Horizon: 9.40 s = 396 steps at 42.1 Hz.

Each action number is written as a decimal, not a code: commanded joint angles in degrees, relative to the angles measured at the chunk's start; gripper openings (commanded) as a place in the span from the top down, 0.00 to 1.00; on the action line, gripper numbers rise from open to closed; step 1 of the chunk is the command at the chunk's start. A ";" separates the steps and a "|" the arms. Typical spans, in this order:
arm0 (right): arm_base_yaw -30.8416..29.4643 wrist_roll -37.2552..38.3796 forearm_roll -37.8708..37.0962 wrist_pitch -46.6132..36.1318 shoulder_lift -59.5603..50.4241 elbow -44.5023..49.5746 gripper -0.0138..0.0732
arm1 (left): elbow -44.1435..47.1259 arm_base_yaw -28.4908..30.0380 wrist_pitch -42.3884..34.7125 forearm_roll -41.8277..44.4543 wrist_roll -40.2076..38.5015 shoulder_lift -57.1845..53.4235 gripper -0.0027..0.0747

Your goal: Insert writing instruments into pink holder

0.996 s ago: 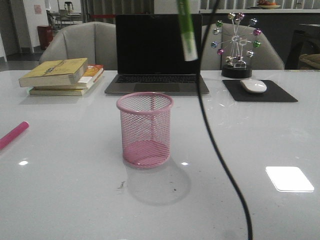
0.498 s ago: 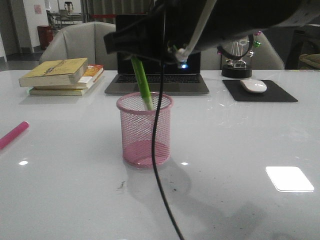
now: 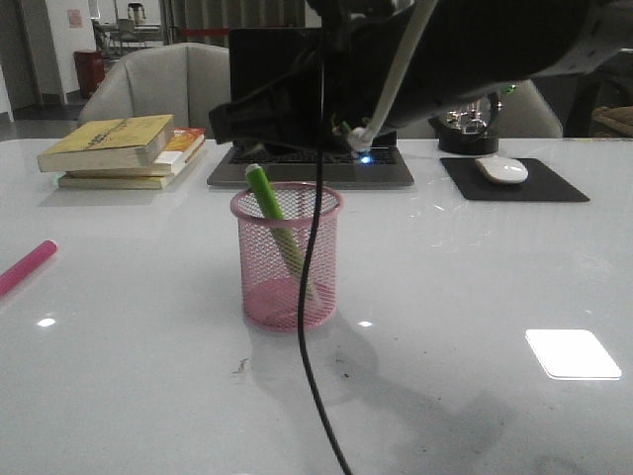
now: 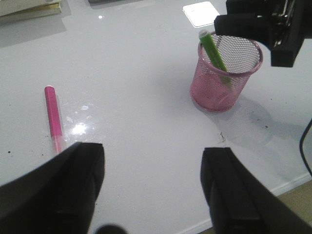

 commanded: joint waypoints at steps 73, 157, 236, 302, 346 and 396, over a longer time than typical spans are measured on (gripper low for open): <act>-4.39 -0.67 -5.79 54.29 -69.61 19.12 0.38 | -15.52 15.10 7.91 4.66 -7.59 25.16 0.29; -4.39 -0.67 -5.79 54.35 -69.61 19.12 0.38 | -50.38 18.43 9.80 6.70 -7.44 75.70 0.70; -4.39 -0.67 -5.79 54.35 -69.61 19.12 0.38 | -12.01 -24.10 -85.83 -8.25 2.07 62.34 0.74; -4.39 -0.67 -5.79 54.20 -69.61 19.12 0.38 | -4.31 -20.41 6.71 -4.27 5.08 -1.29 0.39; -4.39 -0.67 -7.30 59.34 -69.61 19.12 0.77 | -0.48 -20.41 6.27 -1.84 2.88 -4.44 0.84; -4.39 -0.67 -7.30 59.77 -69.61 19.12 0.77 | 27.53 18.76 -31.31 0.38 3.17 -37.92 0.84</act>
